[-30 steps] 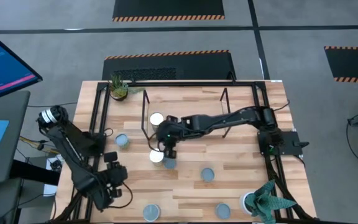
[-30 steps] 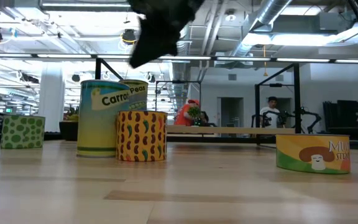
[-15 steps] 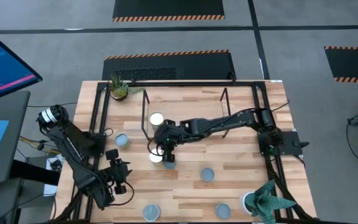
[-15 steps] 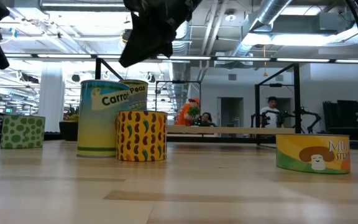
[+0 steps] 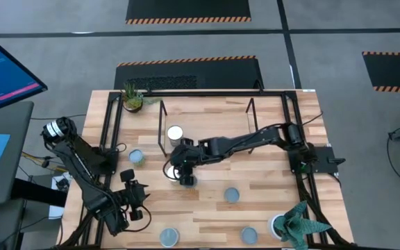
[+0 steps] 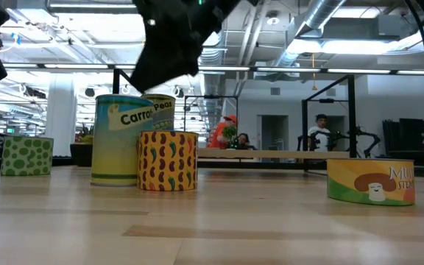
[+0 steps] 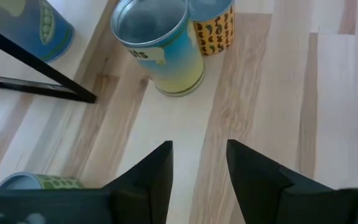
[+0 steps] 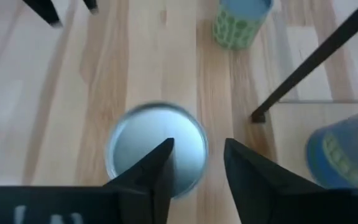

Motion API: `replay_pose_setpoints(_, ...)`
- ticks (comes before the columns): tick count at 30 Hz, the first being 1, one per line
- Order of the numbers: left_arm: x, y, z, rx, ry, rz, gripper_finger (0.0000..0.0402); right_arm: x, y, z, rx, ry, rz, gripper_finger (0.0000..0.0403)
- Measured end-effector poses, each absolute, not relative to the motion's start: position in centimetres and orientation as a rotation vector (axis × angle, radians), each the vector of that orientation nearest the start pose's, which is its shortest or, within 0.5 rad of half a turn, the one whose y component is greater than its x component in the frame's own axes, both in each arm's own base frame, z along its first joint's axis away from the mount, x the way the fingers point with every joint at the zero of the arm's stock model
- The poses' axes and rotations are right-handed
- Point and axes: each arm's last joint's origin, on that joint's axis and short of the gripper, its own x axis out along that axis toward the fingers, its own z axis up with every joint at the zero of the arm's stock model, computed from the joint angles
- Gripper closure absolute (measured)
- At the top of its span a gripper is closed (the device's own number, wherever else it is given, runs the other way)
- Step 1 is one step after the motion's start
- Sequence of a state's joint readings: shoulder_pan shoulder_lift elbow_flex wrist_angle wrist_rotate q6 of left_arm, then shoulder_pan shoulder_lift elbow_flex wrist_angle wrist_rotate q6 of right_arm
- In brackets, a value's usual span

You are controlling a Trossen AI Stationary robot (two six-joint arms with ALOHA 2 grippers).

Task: Pick and place cans onto a shelf
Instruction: Put the canned carrots on the shelf

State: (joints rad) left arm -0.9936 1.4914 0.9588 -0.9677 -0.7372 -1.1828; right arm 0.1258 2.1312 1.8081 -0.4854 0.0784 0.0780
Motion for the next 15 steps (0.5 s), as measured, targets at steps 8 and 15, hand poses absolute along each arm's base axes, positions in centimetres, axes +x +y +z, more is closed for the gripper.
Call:
replay_pose_setpoints(8, 15.1, -19.6, 20.5, 0.053, 0.869, 0.35, 0.0262, 47.9, 5.3, 22.8, -0.005, 0.817, 0.002, 0.0209)
replay_pose_setpoints(15, 15.2, -19.7, 20.5, 0.043, 0.865, 0.345, 0.0262, 48.5, 5.3, 20.5, -0.001, 0.858, -0.002, 0.0213)
